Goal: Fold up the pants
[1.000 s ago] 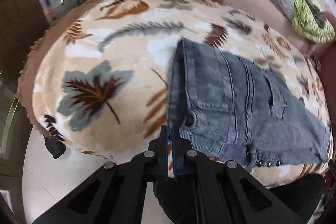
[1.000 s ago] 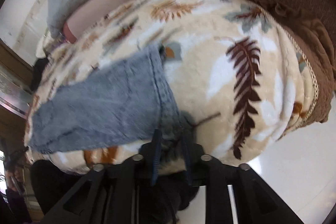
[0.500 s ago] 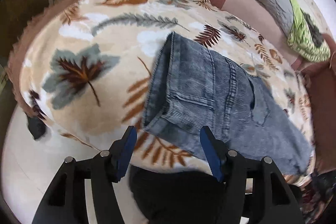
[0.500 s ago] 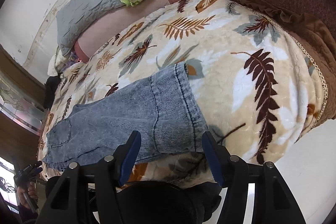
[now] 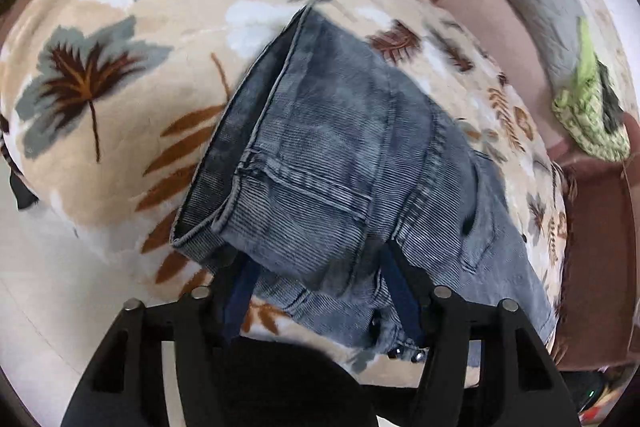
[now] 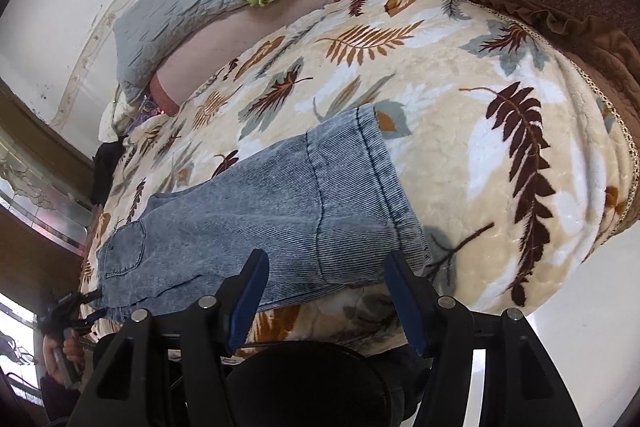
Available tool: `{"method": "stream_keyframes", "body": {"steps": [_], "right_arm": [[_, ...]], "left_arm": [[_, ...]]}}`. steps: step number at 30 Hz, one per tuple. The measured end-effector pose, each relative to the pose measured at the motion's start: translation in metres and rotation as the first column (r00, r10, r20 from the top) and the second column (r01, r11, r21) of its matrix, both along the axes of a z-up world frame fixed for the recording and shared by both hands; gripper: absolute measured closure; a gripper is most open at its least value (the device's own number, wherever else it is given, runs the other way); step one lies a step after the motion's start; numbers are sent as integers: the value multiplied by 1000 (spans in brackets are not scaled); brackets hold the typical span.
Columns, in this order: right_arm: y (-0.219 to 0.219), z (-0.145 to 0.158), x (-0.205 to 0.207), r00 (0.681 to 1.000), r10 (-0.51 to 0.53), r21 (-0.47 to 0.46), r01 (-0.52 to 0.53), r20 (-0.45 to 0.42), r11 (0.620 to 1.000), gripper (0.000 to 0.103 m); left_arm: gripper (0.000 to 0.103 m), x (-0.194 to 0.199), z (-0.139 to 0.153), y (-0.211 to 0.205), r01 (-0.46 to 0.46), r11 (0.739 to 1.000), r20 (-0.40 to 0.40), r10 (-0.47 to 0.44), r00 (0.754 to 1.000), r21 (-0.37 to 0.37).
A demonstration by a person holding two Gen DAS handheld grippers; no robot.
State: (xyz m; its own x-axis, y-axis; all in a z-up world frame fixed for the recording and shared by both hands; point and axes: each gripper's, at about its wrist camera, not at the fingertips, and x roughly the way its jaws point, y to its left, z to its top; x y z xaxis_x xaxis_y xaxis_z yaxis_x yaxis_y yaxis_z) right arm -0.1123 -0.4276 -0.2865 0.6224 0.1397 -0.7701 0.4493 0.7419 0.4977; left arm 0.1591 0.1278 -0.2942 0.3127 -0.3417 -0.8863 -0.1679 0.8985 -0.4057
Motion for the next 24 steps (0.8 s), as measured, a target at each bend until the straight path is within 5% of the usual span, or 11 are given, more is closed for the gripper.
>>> {"method": "stream_keyframes", "body": {"steps": [1, 4, 13, 17, 24], "right_arm": [[0, 0, 0, 1000, -1, 0, 1, 2, 1000, 39], [-1, 0, -2, 1000, -3, 4, 3, 16, 1000, 39], [-6, -1, -5, 998, -30, 43, 28, 52, 999, 39], [-14, -4, -9, 996, -64, 63, 60, 56, 996, 39], [-19, -3, 9, 997, -53, 26, 51, 53, 998, 39]], "left_arm": [[76, 0, -3, 1, -11, 1000, -9, 11, 1000, -13], [89, -3, 1, -1, 0, 1000, 20, 0, 1000, -14], [94, -20, 38, 6, 29, 999, 126, -25, 992, -36], [94, -31, 58, 22, 36, 999, 163, -38, 986, 15], [91, -26, 12, 12, 83, 988, 15, -85, 996, 127]]}}
